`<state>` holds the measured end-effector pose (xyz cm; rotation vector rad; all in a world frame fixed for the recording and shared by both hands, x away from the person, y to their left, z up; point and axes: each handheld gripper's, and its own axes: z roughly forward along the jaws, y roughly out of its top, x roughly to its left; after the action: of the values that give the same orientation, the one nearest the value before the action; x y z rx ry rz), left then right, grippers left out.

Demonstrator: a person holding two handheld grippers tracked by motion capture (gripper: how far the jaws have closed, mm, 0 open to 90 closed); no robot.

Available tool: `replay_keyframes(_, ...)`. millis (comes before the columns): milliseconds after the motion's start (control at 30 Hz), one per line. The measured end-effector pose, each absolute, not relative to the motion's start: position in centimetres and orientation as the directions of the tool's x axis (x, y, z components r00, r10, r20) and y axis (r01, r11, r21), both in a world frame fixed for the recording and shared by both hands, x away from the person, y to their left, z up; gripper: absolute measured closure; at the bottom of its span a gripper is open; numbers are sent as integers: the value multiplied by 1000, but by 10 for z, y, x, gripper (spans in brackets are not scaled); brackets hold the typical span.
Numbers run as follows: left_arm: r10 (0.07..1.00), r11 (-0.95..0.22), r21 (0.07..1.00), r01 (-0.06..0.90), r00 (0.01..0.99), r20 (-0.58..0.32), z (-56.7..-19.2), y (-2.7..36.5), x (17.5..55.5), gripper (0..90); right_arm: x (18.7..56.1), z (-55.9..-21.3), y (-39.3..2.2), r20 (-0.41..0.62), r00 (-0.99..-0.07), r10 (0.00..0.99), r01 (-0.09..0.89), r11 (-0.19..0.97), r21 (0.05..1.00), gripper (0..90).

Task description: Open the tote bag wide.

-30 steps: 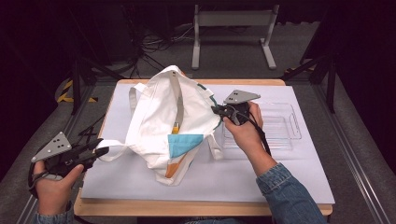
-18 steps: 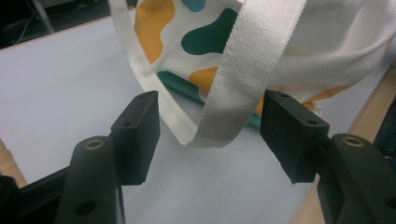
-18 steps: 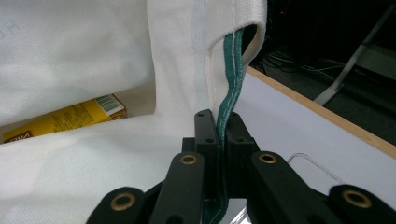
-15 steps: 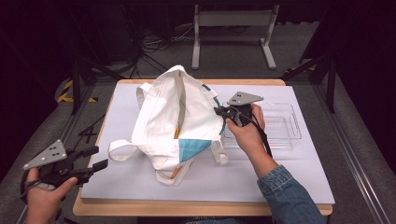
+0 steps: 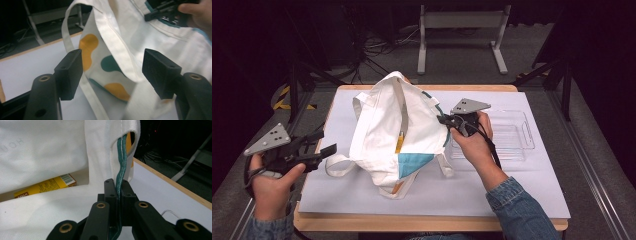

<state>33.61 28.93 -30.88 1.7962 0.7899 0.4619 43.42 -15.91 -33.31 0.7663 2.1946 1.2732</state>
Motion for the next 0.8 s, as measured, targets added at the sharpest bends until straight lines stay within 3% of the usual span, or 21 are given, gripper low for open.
replay_keyframes(333, 684, -243, 918, 313, 727, -67, -320, 256, 377, 348, 432, -333, -158, -131, -729, 672, 217, 409, 887, 862)
replay_keyframes(633, 660, -226, 908, 354, 741, -125, -333, 232, 411, 347, 429, -332, -154, -139, -737, 662, 199, 409, 891, 858)
replay_keyframes(667, 655, -227, 905, 360, 744, -132, -335, 230, 413, 361, 429, -332, -153, -139, -738, 661, 198, 409, 891, 858)
replay_keyframes(767, 655, -248, 900, 359, 746, -117, -336, 229, 414, 534, 429, -332, -152, -137, -741, 657, 197, 409, 891, 851)
replay_keyframes(800, 668, -261, 899, 351, 738, -93, -335, 229, 412, 645, 429, -332, -152, -141, -740, 658, 195, 410, 891, 854)
